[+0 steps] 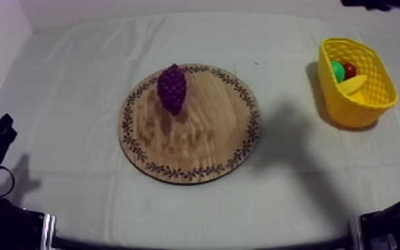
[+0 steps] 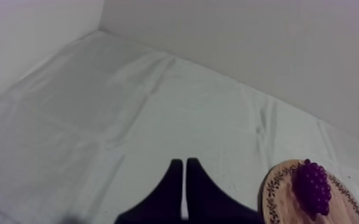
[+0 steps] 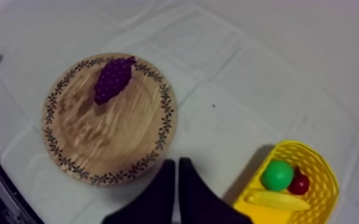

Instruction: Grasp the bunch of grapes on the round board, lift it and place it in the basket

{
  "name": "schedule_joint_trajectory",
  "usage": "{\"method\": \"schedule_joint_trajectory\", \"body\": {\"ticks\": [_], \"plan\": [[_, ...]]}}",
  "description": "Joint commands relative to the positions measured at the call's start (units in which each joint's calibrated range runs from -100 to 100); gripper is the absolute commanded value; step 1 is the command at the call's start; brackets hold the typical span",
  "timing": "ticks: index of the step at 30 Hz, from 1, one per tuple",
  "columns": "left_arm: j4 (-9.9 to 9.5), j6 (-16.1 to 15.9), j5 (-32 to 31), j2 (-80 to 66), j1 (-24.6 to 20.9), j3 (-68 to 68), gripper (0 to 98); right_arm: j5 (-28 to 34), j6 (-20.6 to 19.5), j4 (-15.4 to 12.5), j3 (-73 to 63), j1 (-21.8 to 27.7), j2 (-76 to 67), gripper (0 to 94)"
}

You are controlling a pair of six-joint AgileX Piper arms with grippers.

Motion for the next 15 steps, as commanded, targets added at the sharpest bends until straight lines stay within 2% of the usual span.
{"method": "schedule_joint_trajectory", "body": {"ticks": [1, 8, 12, 15], "plan": [[-0.02, 0.0, 0.0, 0.0, 0.0, 0.0, 0.0, 1.8, -2.2, 0.2, -4.8, -1.6, 8.1, 0.5], [-0.02, 0.0, 0.0, 0.0, 0.0, 0.0, 0.0, 7.5, -9.5, 0.3, -16.1, -4.9, 21.4, 1.6], [-0.02, 0.0, 0.0, 0.0, 0.0, 0.0, 0.0, 11.0, -12.5, 1.5, -23.2, -7.4, 29.0, 1.2], [-0.02, 0.0, 0.0, 0.0, 0.0, 0.0, 0.0, 12.7, -14.5, 1.3, -28.9, -8.3, 34.6, 0.7]]}}
